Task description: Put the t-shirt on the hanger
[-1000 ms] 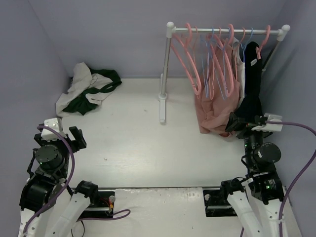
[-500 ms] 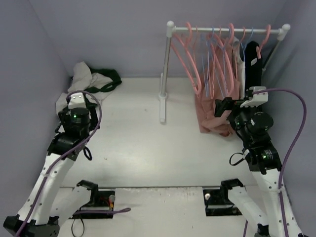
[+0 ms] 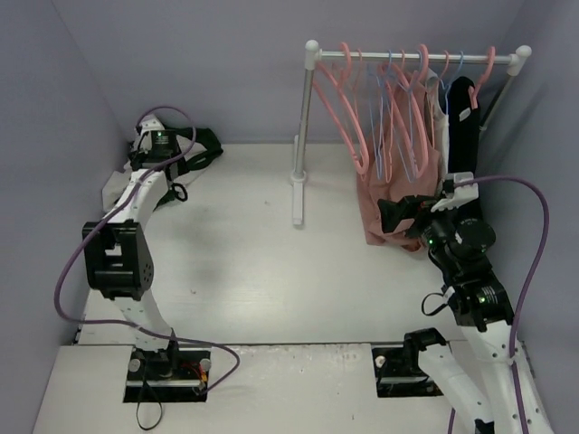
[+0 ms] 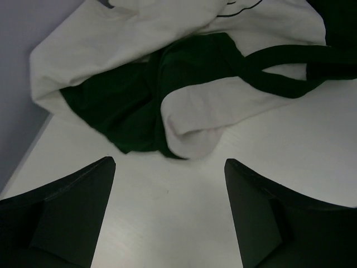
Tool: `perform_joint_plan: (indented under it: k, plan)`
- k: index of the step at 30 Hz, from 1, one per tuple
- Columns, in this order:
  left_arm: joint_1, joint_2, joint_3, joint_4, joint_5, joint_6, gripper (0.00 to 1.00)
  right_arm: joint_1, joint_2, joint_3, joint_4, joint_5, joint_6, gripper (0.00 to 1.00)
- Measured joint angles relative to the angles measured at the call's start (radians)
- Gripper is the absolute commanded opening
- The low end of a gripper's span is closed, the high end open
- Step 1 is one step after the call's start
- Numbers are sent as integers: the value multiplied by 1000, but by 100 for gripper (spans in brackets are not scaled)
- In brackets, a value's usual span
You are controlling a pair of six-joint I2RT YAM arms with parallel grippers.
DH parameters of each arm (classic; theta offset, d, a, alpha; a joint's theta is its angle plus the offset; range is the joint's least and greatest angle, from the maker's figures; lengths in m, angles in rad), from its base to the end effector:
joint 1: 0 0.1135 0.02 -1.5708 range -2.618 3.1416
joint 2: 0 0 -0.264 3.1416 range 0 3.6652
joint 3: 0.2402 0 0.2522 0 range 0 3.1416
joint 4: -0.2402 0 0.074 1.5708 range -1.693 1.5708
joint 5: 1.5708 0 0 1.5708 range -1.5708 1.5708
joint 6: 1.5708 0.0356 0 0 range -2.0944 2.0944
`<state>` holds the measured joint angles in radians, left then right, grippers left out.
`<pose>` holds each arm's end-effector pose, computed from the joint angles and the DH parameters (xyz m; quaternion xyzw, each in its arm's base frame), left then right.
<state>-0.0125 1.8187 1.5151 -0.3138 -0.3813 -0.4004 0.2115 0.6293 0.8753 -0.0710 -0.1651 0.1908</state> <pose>0.4239 0.0079 0.2915 -0.2535 0.8393 0.0724 0.4755 0.1327 0.0345 0.4057 -0.0698 0.6397 0.2045 0.7376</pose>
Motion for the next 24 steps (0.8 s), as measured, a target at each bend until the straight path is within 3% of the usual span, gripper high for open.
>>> perform_joint_plan:
  k: [7,9,11,15,21,24]
  plan:
    - [21,346,277,-35,-11,-32,75,0,-11,-30,-1,-50,2,100]
    - [34,410,313,-54,-20,-44,71,1,-1,-35,-1,-70,3,100]
    - [46,456,337,-66,-28,-52,54,2,9,-38,-1,-86,4,100]
    - [58,497,352,-86,-28,-50,1,5,17,-40,-1,-111,3,100]
    - [57,457,360,-106,88,38,0,6,31,-40,-1,-148,3,92]
    - [34,364,342,-122,150,102,0,6,50,-36,-1,-178,5,89]
